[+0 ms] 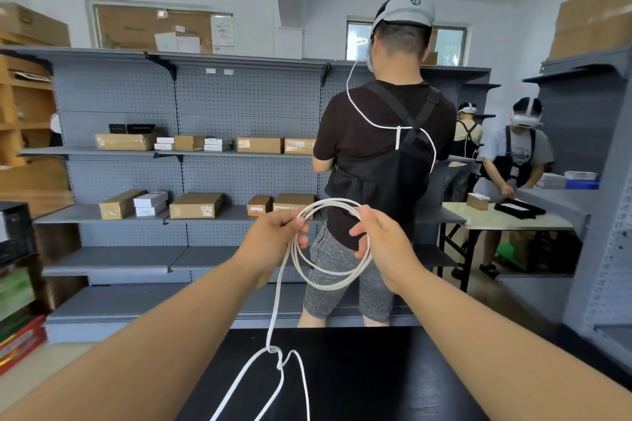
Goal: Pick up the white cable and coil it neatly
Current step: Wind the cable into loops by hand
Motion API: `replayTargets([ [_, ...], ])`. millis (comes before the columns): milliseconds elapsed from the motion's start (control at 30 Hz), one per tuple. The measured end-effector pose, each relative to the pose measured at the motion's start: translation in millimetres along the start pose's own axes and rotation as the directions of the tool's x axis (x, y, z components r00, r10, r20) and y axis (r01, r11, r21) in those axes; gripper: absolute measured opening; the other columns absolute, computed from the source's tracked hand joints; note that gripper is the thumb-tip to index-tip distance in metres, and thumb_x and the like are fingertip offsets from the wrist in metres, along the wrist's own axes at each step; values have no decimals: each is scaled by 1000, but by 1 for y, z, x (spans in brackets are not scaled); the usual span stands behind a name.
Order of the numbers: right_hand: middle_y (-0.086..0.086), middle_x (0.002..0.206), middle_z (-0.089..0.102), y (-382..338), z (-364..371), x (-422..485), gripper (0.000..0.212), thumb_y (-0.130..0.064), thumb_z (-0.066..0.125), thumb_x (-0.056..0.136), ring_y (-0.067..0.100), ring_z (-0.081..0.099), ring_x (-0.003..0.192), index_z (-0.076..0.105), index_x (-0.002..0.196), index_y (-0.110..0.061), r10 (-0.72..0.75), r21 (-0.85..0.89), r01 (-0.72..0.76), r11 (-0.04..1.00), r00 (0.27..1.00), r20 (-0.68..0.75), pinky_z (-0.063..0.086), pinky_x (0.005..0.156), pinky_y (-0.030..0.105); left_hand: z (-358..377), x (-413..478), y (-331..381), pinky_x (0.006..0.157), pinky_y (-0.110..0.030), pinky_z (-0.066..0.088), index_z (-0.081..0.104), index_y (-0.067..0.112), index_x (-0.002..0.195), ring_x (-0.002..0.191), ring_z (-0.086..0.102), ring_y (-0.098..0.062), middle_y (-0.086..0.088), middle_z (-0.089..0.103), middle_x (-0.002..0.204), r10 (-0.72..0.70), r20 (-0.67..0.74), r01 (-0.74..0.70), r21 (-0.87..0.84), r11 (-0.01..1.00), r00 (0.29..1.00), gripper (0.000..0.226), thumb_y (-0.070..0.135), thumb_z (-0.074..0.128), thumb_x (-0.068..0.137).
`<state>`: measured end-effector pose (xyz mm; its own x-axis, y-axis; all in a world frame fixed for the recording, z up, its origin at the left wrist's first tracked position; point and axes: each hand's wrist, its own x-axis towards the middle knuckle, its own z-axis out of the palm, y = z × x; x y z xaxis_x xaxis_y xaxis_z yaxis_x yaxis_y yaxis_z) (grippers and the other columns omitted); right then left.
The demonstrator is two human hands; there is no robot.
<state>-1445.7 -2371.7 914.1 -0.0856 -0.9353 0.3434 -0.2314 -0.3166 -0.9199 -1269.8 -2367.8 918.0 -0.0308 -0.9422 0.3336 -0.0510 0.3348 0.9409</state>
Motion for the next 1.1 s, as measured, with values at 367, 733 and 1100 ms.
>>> replayTargets([
  [367,5,72,57,-6,-8,6,27,-17,38,100,14,48,56,62,90,-9,111,207,-146,967,979,170,49,63,28,-5,2,0,68,-22,48,62,6,85,60,50,-12,-3,54,70,-48,142,60,-82,995,989,22,3,43,96],
  [733,-4,79,56,-11,-2,2,27,-25,31,101,2,44,60,56,106,-16,-254,-468,394,791,908,335,39,67,23,-8,11,3,71,-21,43,62,-10,92,61,50,-14,-12,55,74,-35,191,-4,204,979,981,22,7,47,95],
  [1100,-12,64,42,-11,5,6,29,-20,35,100,0,39,60,60,95,-6,-270,-441,362,821,927,259,29,54,17,-8,4,0,70,-14,48,64,13,84,65,57,-7,2,63,74,-24,209,-17,191,981,978,20,9,48,95],
])
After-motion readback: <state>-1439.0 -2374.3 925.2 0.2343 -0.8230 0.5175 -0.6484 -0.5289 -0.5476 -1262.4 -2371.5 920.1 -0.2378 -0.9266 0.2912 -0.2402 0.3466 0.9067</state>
